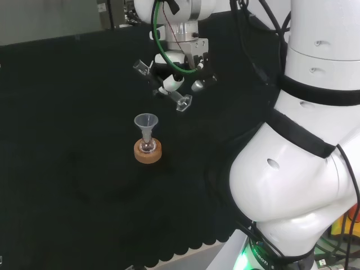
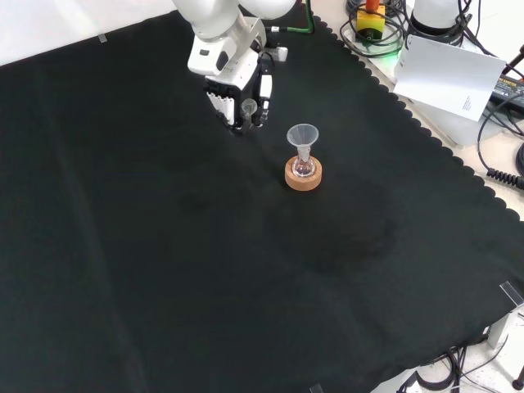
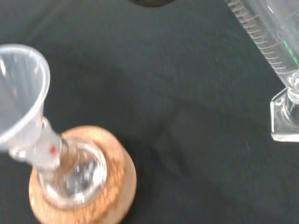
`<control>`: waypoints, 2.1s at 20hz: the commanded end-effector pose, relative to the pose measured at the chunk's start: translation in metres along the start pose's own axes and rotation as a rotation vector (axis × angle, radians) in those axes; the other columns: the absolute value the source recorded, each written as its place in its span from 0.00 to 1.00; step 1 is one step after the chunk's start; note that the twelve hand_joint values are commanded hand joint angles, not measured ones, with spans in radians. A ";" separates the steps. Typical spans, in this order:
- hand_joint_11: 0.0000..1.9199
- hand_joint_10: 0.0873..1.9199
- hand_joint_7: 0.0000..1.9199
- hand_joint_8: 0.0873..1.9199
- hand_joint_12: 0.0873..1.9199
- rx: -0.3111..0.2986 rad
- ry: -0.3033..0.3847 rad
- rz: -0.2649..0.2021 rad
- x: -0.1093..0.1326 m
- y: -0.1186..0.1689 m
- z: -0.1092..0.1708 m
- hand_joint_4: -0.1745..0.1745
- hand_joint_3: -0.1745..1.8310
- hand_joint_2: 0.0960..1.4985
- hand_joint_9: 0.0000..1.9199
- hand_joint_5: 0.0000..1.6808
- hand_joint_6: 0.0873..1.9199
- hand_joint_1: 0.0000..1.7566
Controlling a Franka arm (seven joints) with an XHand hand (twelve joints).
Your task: Put the graduated cylinder back on the table.
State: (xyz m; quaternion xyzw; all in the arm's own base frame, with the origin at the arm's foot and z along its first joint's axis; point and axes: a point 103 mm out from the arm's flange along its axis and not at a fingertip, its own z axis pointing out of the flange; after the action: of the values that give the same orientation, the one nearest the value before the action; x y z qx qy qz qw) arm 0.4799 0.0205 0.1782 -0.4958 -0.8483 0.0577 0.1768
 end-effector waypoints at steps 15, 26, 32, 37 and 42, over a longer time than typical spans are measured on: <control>0.73 0.00 0.72 0.01 0.28 -0.283 0.228 -0.107 -0.016 0.080 0.032 0.00 0.07 0.75 0.78 0.57 0.53 0.65; 0.73 0.00 0.72 0.01 0.28 -0.344 0.289 -0.115 -0.030 0.102 0.038 0.00 0.07 0.75 0.78 0.57 0.53 0.65; 0.73 0.00 0.72 0.01 0.28 -0.389 0.341 -0.107 -0.037 0.109 0.047 0.00 0.07 0.75 0.78 0.57 0.53 0.65; 0.73 0.00 0.72 0.01 0.28 -0.410 0.369 -0.110 -0.038 0.115 0.054 0.00 0.07 0.75 0.78 0.57 0.53 0.65; 0.73 0.00 0.72 0.01 0.28 -0.426 0.384 -0.106 -0.039 0.118 0.059 0.00 0.07 0.75 0.78 0.57 0.53 0.65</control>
State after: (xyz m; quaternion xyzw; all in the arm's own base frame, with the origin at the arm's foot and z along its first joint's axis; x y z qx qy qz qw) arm 0.5712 0.0503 0.0845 -0.4776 -0.8194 -0.2191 0.2290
